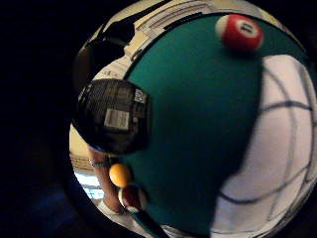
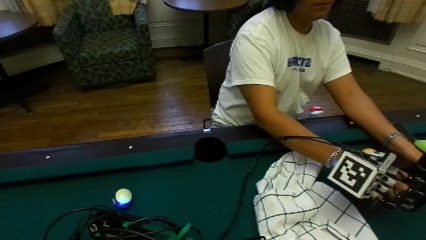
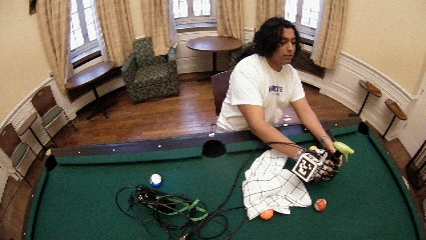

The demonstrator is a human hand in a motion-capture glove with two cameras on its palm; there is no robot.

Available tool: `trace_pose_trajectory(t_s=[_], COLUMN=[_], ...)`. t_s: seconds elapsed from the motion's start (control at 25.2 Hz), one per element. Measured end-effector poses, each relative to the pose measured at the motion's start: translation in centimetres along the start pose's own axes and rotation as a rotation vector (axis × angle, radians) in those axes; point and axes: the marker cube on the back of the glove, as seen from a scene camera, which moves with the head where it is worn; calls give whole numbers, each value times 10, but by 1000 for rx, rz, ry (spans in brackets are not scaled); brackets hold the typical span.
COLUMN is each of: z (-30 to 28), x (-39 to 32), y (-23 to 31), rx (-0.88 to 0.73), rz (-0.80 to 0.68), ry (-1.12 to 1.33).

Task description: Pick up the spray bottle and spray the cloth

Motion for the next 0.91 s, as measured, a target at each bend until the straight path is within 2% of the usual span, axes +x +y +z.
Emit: trace_pose_trajectory(t_s=[0.44,0.91], z=[-103,-153], x=[4,-43], y=[85,186], rx=[-97,-122], rz=[-126,-280], ry=[479,624])
